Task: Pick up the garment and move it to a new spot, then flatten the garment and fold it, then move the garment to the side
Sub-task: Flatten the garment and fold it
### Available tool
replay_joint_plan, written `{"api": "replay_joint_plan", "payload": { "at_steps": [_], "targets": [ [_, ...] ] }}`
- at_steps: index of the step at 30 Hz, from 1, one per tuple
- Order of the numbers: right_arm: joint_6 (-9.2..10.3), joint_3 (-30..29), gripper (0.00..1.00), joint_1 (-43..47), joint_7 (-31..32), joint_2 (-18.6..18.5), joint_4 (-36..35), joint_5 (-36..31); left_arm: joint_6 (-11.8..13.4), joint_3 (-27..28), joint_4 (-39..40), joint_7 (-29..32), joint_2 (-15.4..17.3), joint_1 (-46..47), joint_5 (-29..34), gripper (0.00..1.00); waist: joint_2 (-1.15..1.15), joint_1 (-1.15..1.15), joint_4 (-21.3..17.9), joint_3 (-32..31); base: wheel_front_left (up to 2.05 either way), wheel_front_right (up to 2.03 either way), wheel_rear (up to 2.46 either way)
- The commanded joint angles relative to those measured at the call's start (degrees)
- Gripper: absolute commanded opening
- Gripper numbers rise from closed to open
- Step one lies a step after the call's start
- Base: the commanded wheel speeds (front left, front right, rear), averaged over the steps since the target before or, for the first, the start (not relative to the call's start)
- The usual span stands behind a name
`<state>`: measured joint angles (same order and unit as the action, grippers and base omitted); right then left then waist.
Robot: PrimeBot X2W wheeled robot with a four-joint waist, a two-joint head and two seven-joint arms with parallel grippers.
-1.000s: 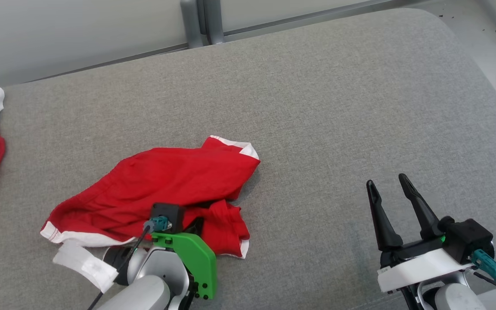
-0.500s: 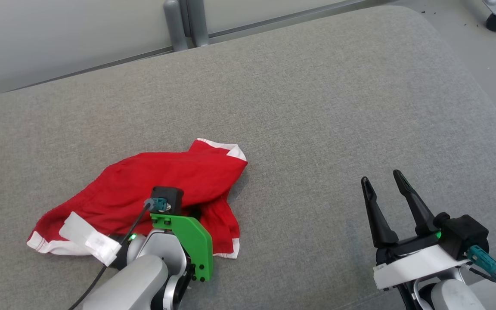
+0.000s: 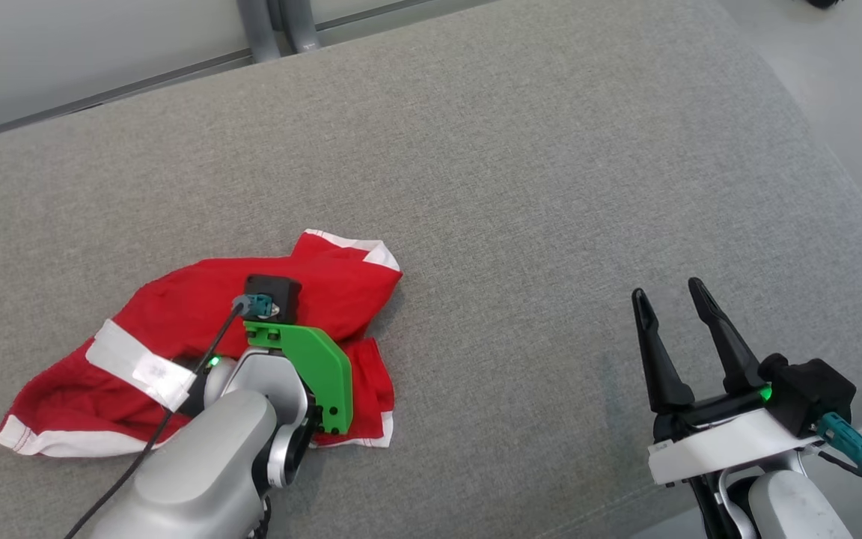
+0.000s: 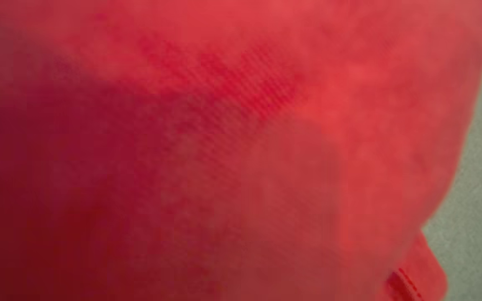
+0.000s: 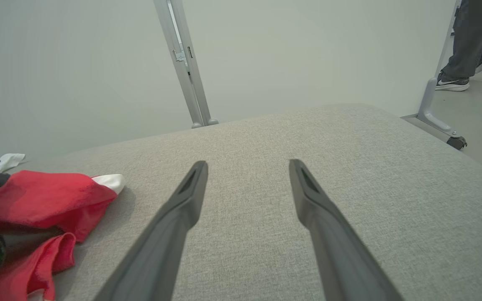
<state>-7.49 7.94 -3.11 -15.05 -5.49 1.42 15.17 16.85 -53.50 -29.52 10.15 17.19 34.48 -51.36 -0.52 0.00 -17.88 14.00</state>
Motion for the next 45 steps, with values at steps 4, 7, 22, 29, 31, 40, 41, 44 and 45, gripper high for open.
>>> {"api": "replay_joint_plan", "payload": {
  "at_steps": [4, 7, 22, 29, 31, 40, 41, 44, 45],
  "targets": [
    [0.00, -0.3, 1.00, -0.8, -0.2, 0.3, -0.2, 0.4, -0.9, 0.2, -3.1, 0.1, 0.6, 1.8, 0.3, 0.00, 0.52, 0.00, -1.3, 1.3, 0.00, 0.00, 0.00],
    [0.00, -0.3, 1.00, -0.9, -0.2, 0.3, -0.1, 0.4, -1.4, 0.6, -4.3, -0.3, 0.4, 3.4, 0.4, 0.00, 0.52, 0.00, -1.5, 1.3, 0.00, 0.00, 0.00],
    [0.00, -0.1, 1.00, -1.2, -0.2, 0.5, 0.3, 0.0, -2.2, 3.0, -8.1, -2.1, -0.6, 13.3, 0.9, 0.00, 0.52, 0.00, -0.4, 0.3, 0.00, 0.00, 0.00],
    [0.00, 1.0, 1.00, -1.3, -0.2, 0.4, 0.8, 0.2, -3.2, 3.6, -13.3, -5.1, -1.1, 17.1, 2.0, 0.00, 0.52, 0.00, -1.2, -0.1, 0.00, 0.00, 0.00],
    [0.00, 1.2, 1.00, -1.3, -0.2, 0.3, 0.9, 0.3, -3.7, 3.6, -14.9, -6.2, -1.2, 17.9, 2.5, 0.00, 0.52, 0.00, -1.5, -0.3, 0.00, 0.00, 0.00],
    [0.00, 0.4, 1.00, 0.4, -0.2, -0.2, 1.2, 0.3, -6.5, 4.2, -18.8, -11.0, -4.5, 18.4, 1.4, 0.00, 0.52, 0.00, -0.8, -1.7, 0.00, 0.00, 0.00],
    [0.00, 0.2, 1.00, 0.7, -0.2, -0.2, 1.1, 0.2, -6.7, 4.3, -18.3, -11.5, -5.1, 18.5, 1.2, 0.16, 0.52, 0.00, -0.5, -1.9, 0.00, 0.00, 0.00],
    [0.00, -0.1, 1.00, 1.2, -0.2, -0.3, 0.9, -0.1, -7.2, 4.4, -16.9, -12.6, -6.7, 17.3, 0.4, 0.42, 0.52, 0.00, 0.8, -3.1, 0.00, 0.00, 0.00],
    [0.00, -0.2, 1.00, 1.5, -0.2, -0.4, 0.9, -0.1, -7.0, 4.3, -16.2, -12.9, -7.1, 16.6, 0.4, 0.55, 0.52, 0.00, 1.2, -3.5, 0.00, 0.00, 0.00]
  ]
}}
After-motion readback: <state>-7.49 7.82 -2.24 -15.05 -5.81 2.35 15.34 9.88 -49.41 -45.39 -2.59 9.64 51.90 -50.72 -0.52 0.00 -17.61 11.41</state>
